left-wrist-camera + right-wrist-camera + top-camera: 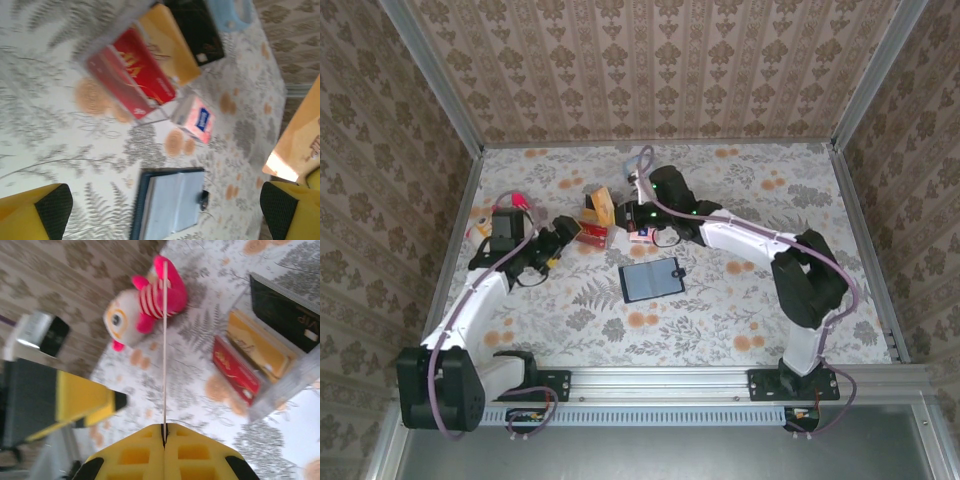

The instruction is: Take the credit cards out of the card holder

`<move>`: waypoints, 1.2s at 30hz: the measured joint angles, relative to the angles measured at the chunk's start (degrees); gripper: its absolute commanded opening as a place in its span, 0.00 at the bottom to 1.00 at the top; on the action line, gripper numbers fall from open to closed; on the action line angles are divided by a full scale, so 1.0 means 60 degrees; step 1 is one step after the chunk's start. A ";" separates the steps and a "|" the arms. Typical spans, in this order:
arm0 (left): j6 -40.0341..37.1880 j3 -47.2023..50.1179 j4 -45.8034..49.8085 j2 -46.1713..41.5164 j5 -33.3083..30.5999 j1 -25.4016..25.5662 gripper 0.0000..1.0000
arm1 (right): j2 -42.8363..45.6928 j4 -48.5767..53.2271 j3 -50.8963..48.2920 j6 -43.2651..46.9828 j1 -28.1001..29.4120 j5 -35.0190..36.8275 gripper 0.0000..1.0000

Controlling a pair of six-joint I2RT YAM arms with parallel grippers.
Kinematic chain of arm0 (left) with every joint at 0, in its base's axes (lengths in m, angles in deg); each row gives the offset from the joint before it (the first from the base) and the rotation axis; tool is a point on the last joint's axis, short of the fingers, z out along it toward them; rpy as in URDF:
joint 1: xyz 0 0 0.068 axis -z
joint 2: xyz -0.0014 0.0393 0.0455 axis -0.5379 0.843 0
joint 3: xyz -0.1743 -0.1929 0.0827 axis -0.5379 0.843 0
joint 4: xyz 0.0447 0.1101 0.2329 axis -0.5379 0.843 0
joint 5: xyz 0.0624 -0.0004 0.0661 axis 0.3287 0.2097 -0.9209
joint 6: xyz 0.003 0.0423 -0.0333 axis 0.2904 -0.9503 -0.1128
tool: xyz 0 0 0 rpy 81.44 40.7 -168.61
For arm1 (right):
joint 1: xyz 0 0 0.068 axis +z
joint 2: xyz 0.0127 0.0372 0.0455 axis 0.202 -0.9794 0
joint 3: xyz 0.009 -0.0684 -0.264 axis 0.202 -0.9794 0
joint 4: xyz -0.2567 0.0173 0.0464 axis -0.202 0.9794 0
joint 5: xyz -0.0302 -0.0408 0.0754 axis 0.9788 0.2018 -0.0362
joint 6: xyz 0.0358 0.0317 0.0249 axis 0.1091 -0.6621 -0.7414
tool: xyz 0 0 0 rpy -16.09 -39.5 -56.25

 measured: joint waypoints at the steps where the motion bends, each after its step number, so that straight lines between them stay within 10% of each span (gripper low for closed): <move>1: -0.0142 0.0098 0.0117 -0.0044 -0.0051 -0.0160 1.00 | -0.0215 0.0375 0.0226 0.0561 0.0022 0.0113 0.00; 16: -0.0794 0.0616 0.0608 -0.0091 -0.0098 -0.0568 1.00 | -0.2630 0.2922 0.3417 0.6131 0.0087 0.1297 0.00; 36: -0.0863 0.0943 0.0630 -0.0098 -0.0051 -0.0568 1.00 | -0.3810 0.3901 0.4827 0.8167 0.0087 0.1723 0.02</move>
